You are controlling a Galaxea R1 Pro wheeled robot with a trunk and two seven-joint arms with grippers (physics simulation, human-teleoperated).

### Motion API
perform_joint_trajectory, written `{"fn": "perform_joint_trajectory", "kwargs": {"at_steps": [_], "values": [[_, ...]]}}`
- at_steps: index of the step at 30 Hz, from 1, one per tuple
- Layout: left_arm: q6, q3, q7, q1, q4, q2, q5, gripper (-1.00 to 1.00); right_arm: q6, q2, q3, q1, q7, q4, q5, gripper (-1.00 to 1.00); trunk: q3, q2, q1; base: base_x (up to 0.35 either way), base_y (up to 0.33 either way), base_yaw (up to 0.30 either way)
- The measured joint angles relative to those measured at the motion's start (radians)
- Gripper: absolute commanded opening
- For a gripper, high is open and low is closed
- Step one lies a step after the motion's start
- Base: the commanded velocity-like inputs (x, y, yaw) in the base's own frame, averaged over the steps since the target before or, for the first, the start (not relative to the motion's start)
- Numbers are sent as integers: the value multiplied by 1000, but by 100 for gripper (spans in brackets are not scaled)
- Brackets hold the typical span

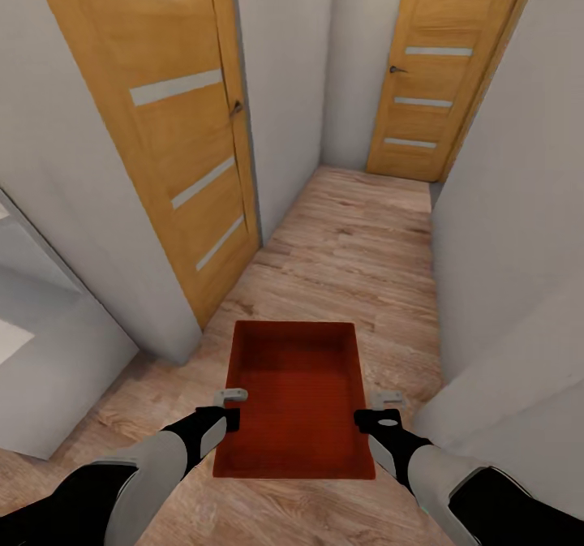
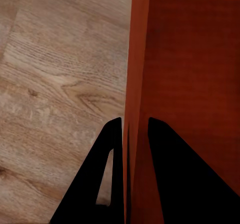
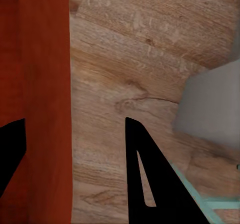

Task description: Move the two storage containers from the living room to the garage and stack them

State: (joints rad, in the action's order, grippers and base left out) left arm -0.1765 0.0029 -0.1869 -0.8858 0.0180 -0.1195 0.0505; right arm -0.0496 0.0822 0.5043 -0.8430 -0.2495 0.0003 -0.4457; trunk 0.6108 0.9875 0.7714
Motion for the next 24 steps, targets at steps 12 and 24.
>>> {"fn": "perform_joint_trajectory", "kwargs": {"at_steps": [12, 24], "values": [[0, 1, 0, 0, 0, 0, -1, -100, -1, -1, 0, 0, -1, 0, 0, -100, 0, 0, 0, 322, 0, 0], [0, -1, 0, 0, 0, 0, 0, -100, 0, 1, -1, 0, -7, 0, 0, -100, 0, 0, 0, 322, 0, -90]]}}
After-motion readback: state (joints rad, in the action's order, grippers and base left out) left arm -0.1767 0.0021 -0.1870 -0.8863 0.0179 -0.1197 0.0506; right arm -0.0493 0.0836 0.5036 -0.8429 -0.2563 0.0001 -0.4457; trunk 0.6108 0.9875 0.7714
